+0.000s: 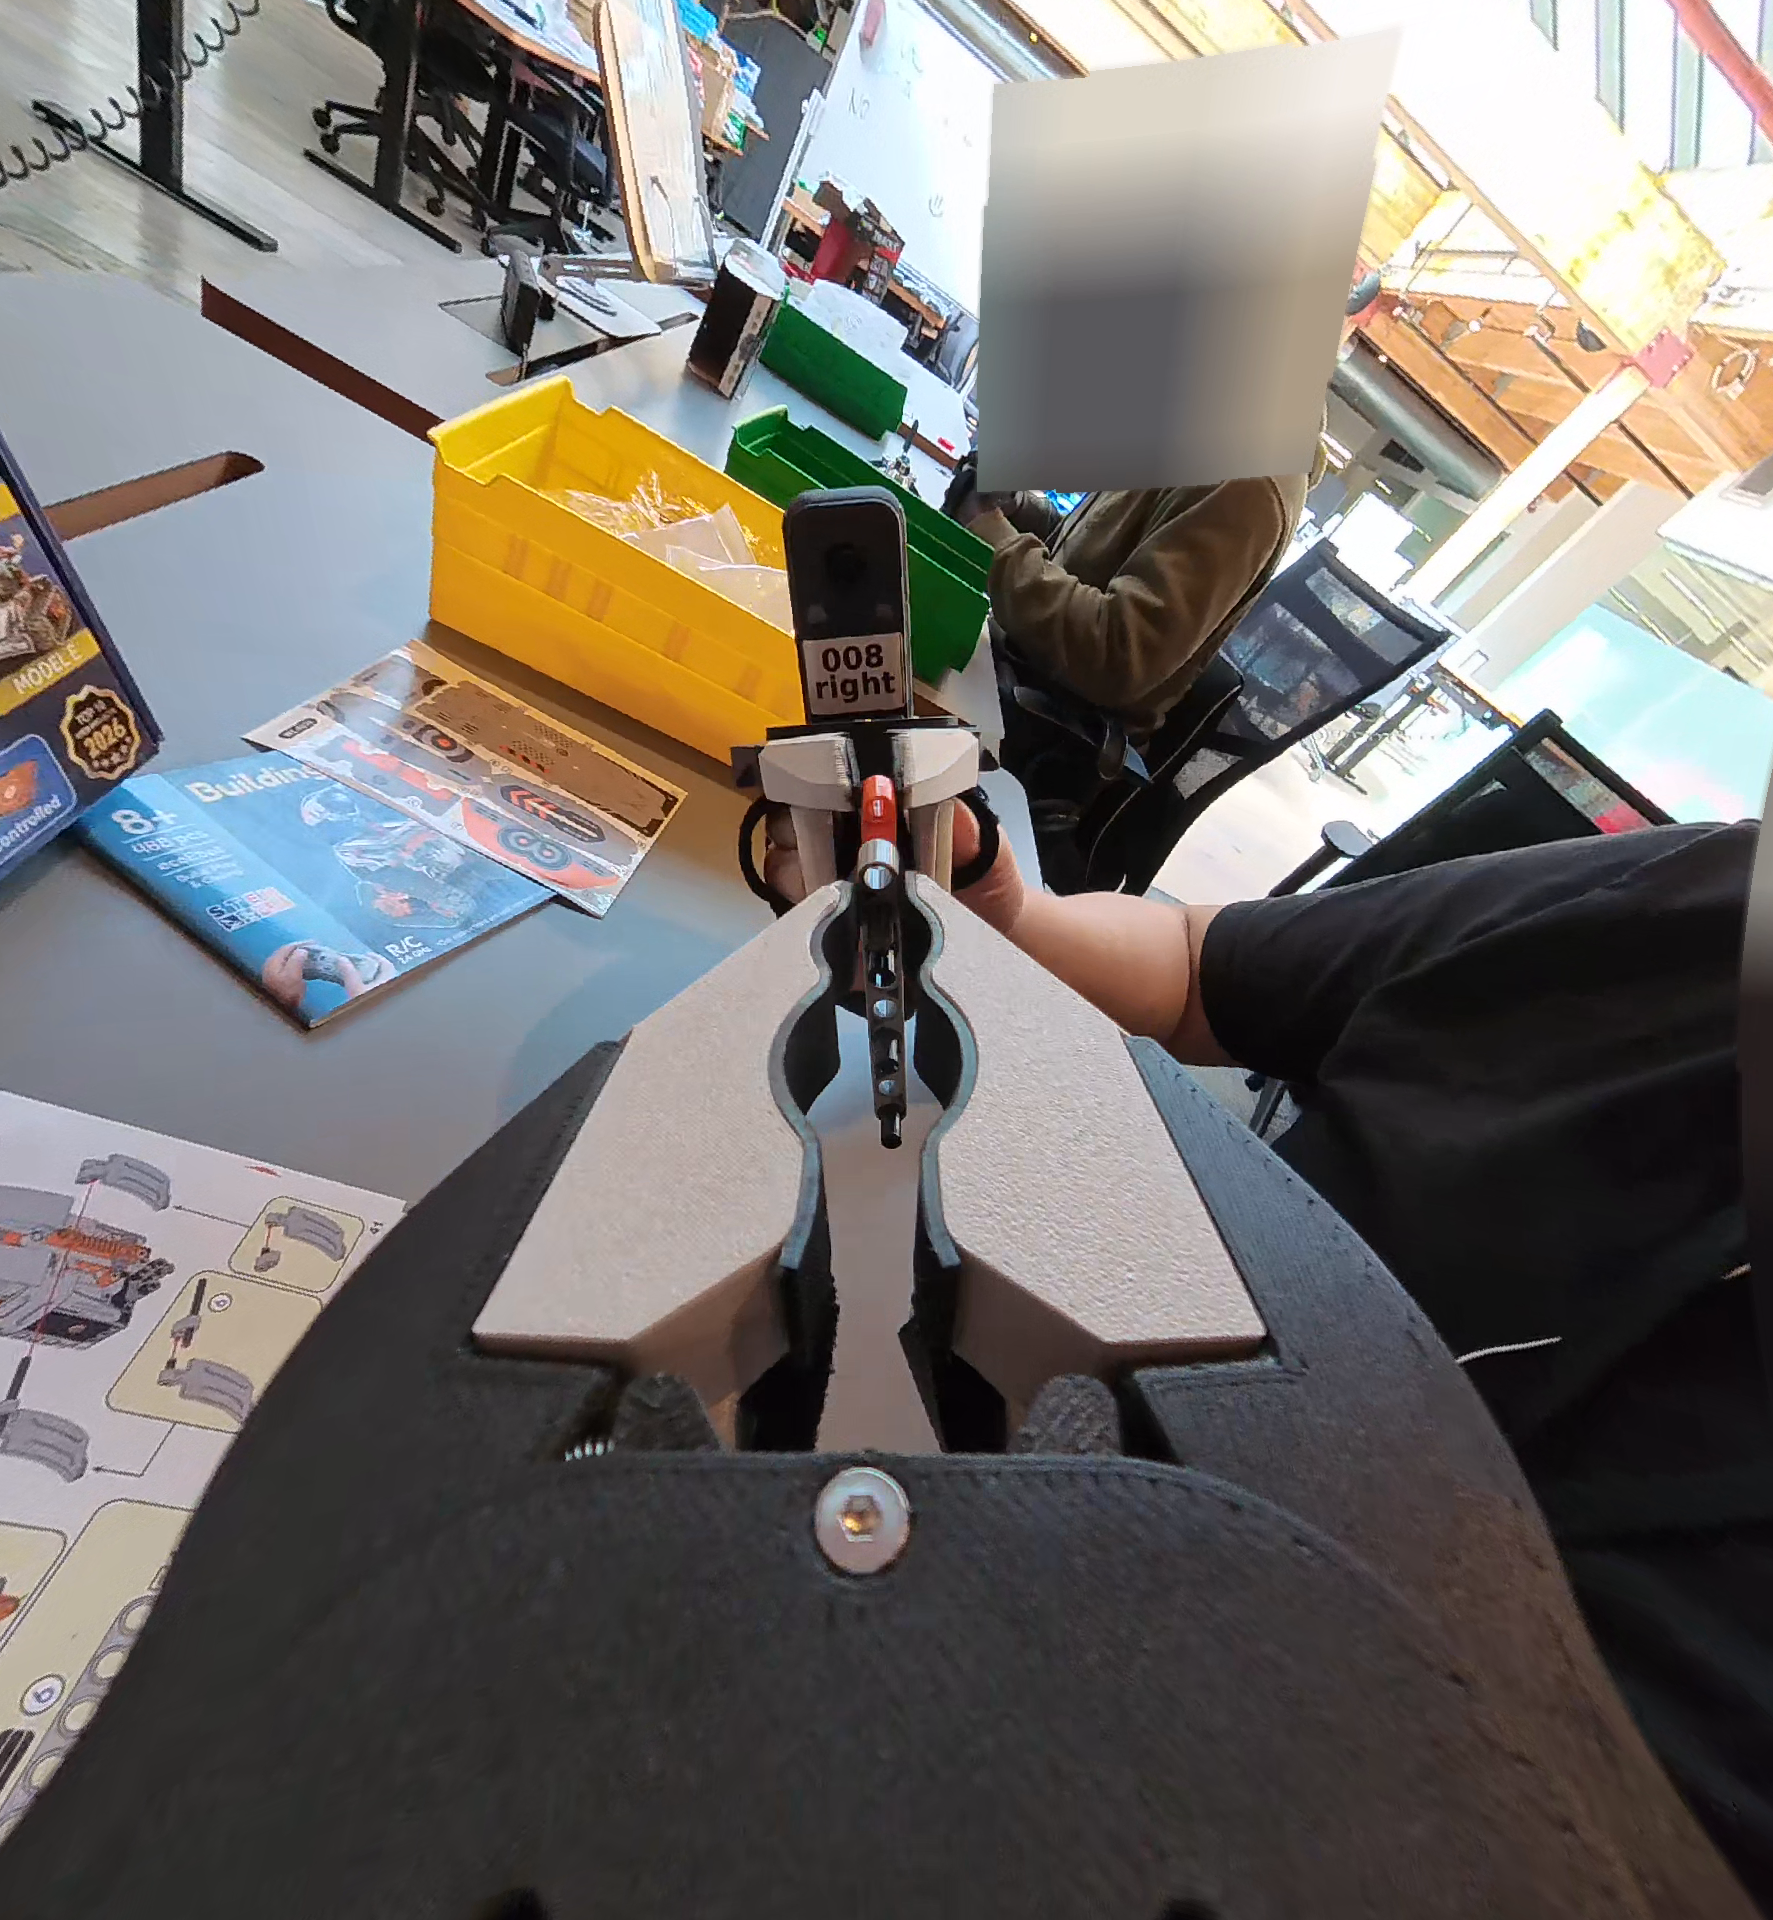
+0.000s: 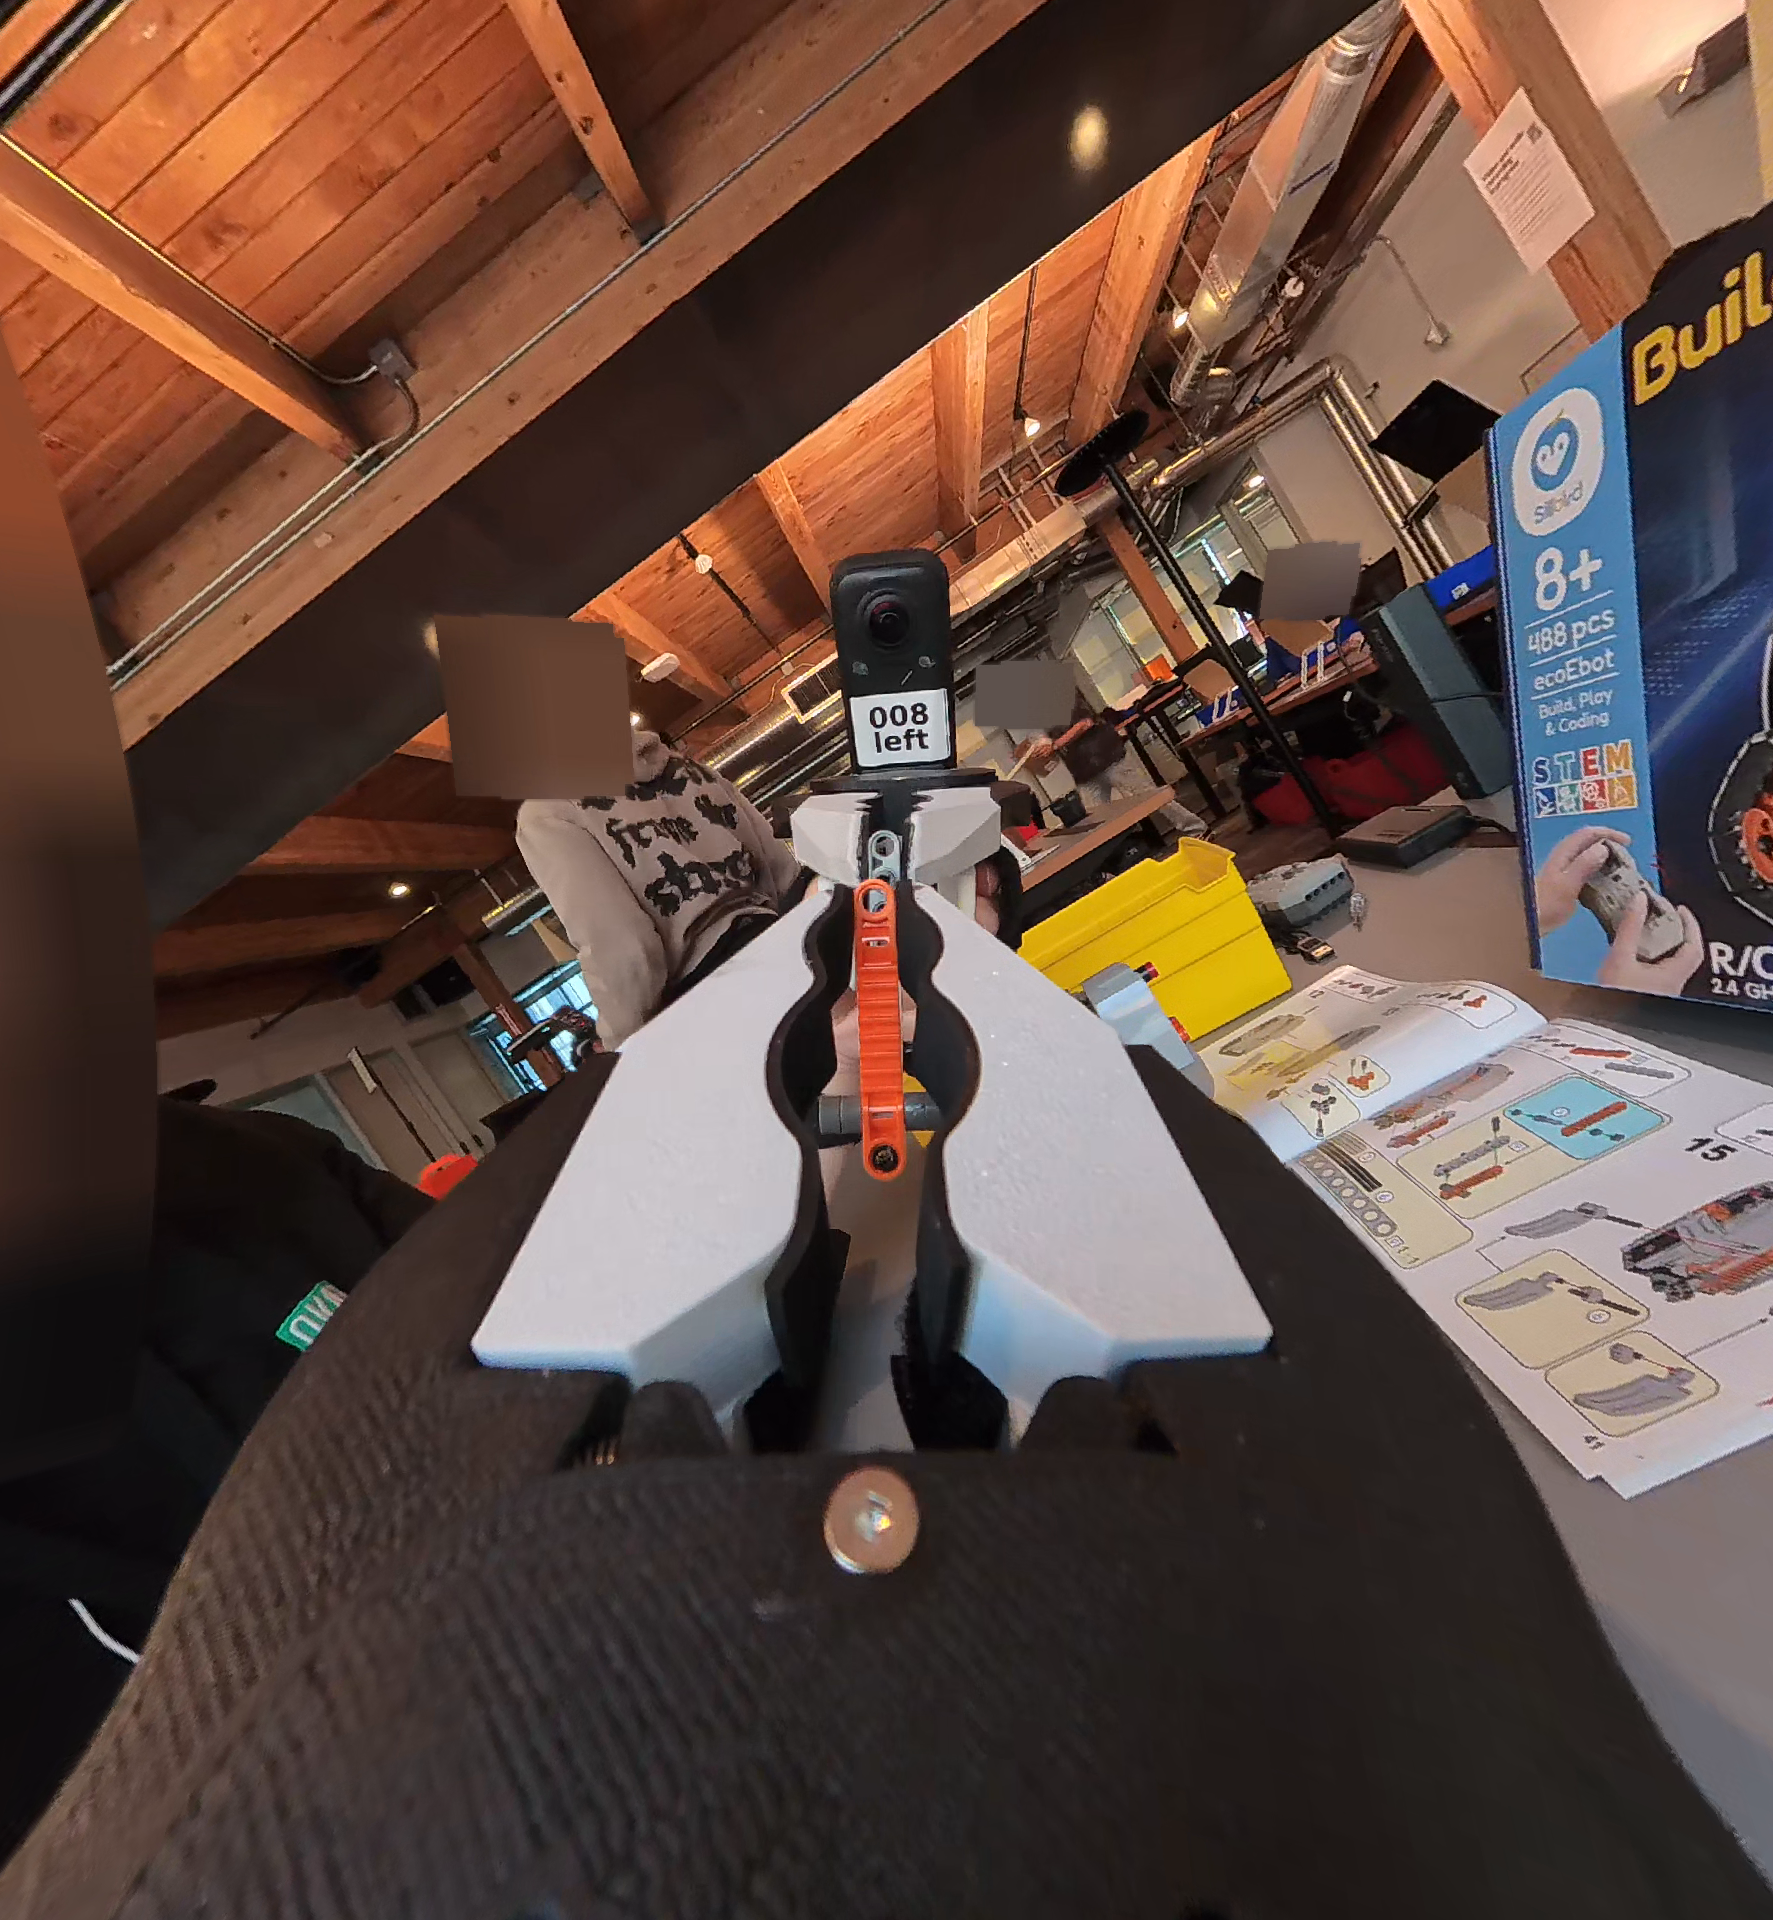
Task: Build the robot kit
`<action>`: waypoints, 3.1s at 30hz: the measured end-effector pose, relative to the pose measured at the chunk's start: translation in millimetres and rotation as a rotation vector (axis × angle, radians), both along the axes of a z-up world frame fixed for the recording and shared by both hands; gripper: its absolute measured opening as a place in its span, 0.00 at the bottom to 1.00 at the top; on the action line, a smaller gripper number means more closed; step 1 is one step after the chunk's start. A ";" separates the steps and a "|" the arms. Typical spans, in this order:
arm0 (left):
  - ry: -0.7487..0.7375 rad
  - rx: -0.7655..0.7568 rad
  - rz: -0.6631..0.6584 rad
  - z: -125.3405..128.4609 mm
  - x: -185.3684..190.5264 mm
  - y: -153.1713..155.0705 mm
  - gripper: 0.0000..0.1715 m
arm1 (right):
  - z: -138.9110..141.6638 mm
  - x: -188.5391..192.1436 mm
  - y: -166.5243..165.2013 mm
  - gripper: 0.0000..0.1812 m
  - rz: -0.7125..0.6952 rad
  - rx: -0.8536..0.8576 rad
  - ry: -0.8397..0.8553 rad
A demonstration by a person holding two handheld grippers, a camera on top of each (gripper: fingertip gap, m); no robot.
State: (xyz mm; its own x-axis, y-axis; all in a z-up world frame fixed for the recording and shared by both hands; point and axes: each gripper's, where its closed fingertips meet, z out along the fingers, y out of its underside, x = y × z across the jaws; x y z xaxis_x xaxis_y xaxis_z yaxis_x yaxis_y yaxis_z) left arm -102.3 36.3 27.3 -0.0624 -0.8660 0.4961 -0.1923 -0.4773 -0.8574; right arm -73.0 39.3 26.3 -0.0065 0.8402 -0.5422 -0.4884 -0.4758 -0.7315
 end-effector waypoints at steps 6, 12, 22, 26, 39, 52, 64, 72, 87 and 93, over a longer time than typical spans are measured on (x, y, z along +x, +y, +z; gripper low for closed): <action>-0.033 0.002 0.048 7.3 -15.0 8.7 0.03 | -6.1 0.9 5.1 0.03 -0.009 -0.007 -0.013; -0.096 0.009 0.100 20.1 -32.5 17.3 0.02 | -12.3 3.7 11.4 0.03 -0.022 -0.011 -0.007; -0.104 -0.005 0.106 18.3 -36.7 21.1 0.02 | -16.3 10.1 19.3 0.03 -0.055 -0.007 -0.001; -0.085 -0.026 0.107 13.5 -34.6 22.5 0.02 | -17.3 8.5 18.9 0.03 -0.048 -0.008 -0.009; -0.025 -0.206 0.091 -7.8 -24.7 26.5 0.03 | -16.2 9.6 18.6 0.03 -0.054 -0.005 -0.010; -0.028 -0.164 0.094 -5.2 -30.3 27.4 0.03 | -17.6 8.7 18.6 0.03 -0.051 -0.004 -0.019; -0.084 -0.038 0.155 11.8 -53.2 33.9 0.02 | -18.3 8.9 19.2 0.03 -0.051 -0.006 -0.019; -0.105 -0.030 0.177 14.1 -62.0 38.1 0.02 | -18.7 9.2 19.5 0.03 -0.050 -0.008 -0.018; -0.097 -0.033 0.169 11.8 -59.7 36.9 0.03 | -18.9 8.9 19.3 0.03 -0.044 -0.011 -0.017; -0.095 -0.035 0.167 11.2 -59.0 36.8 0.03 | -19.3 9.2 20.0 0.03 -0.047 -0.012 -0.019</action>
